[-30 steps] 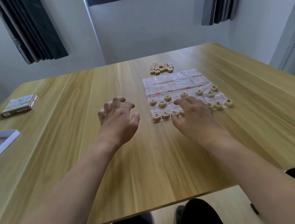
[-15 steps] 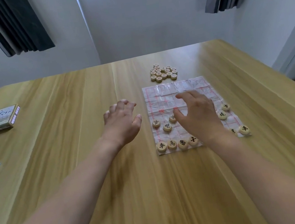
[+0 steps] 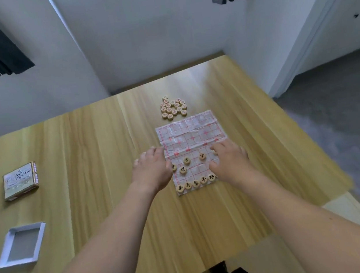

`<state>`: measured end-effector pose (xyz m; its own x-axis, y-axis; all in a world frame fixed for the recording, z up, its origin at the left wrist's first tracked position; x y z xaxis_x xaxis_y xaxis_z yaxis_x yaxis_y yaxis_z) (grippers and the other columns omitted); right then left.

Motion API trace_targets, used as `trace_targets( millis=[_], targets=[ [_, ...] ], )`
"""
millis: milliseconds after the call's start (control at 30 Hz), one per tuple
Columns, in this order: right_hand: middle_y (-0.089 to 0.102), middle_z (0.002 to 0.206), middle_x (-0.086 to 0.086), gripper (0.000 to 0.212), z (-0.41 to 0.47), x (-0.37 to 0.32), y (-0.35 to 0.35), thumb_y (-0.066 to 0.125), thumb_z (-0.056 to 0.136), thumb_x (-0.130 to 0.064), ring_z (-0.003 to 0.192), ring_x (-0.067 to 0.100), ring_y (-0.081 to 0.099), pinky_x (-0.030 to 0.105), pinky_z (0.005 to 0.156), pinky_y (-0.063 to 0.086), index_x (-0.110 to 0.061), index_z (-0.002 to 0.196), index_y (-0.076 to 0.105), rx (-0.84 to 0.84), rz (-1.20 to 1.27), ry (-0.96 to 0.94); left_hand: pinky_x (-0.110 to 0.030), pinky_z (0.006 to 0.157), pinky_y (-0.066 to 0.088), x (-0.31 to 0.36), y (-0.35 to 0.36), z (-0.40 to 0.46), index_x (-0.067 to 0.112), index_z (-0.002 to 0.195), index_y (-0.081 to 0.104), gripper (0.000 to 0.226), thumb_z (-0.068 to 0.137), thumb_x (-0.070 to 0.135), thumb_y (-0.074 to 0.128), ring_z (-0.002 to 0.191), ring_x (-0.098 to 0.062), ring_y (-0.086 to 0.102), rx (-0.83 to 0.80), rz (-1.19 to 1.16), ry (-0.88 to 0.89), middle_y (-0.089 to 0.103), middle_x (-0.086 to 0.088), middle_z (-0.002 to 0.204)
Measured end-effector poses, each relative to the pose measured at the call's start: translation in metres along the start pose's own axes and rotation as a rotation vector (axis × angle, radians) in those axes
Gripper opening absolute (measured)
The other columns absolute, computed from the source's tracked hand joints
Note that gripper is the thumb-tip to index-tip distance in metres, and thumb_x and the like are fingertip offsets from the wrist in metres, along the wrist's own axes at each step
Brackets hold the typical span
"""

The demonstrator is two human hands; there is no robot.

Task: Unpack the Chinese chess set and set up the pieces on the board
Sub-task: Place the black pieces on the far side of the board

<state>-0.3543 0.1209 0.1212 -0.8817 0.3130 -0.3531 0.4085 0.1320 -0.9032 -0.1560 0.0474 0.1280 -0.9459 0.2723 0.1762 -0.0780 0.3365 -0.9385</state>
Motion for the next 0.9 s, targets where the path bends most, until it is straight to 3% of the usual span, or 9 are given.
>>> trace_targets(
  millis=[233, 433, 600, 900],
  targets=[
    [0.042, 0.141, 0.000, 0.049, -0.026, 0.049, 0.019, 0.049, 0.088, -0.028, 0.132, 0.024, 0.034, 0.040, 0.108, 0.029, -0.021, 0.136, 0.044, -0.128, 0.023, 0.109, -0.045, 0.109, 0.032, 0.027, 0.055, -0.022, 0.022, 0.150, 0.027, 0.056, 0.097, 0.038, 0.037, 0.132, -0.027, 0.042, -0.158, 0.093, -0.021, 0.039, -0.002, 0.151],
    [0.045, 0.138, 0.002, 0.046, -0.010, 0.122, 0.005, 0.050, 0.089, -0.031, 0.128, 0.026, 0.038, 0.036, 0.105, 0.029, -0.020, 0.133, 0.046, -0.172, 0.022, 0.114, -0.043, 0.110, 0.032, 0.096, 0.061, -0.005, 0.020, 0.152, 0.026, 0.056, 0.099, 0.036, 0.033, 0.135, -0.027, 0.039, -0.129, 0.049, -0.010, 0.035, -0.003, 0.154],
    [0.044, 0.140, 0.005, 0.053, 0.015, 0.197, -0.021, 0.051, 0.087, -0.029, 0.130, 0.027, 0.038, 0.037, 0.106, 0.030, -0.018, 0.138, 0.043, -0.261, -0.048, 0.085, -0.044, 0.110, 0.032, 0.165, 0.067, 0.004, 0.018, 0.151, 0.028, 0.055, 0.099, 0.035, 0.032, 0.136, -0.027, 0.036, -0.130, 0.020, -0.116, 0.034, -0.006, 0.154],
    [0.044, 0.141, 0.005, 0.055, 0.028, 0.240, -0.046, 0.048, 0.086, -0.029, 0.129, 0.028, 0.039, 0.039, 0.105, 0.031, -0.019, 0.139, 0.042, -0.368, -0.084, 0.035, -0.044, 0.117, 0.021, 0.249, 0.084, 0.024, 0.019, 0.151, 0.029, 0.054, 0.100, 0.037, 0.031, 0.142, -0.027, 0.028, -0.179, 0.007, -0.053, 0.030, -0.004, 0.156]
  ],
)
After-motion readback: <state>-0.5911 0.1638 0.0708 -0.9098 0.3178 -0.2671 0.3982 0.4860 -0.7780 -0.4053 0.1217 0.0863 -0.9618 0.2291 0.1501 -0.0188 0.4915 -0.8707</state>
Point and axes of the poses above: each hand's wrist, its own z-axis towards the middle knuckle, its own y-axis out of the palm, x = y × z, the point moved 3 cm from there along z, towards the middle knuckle
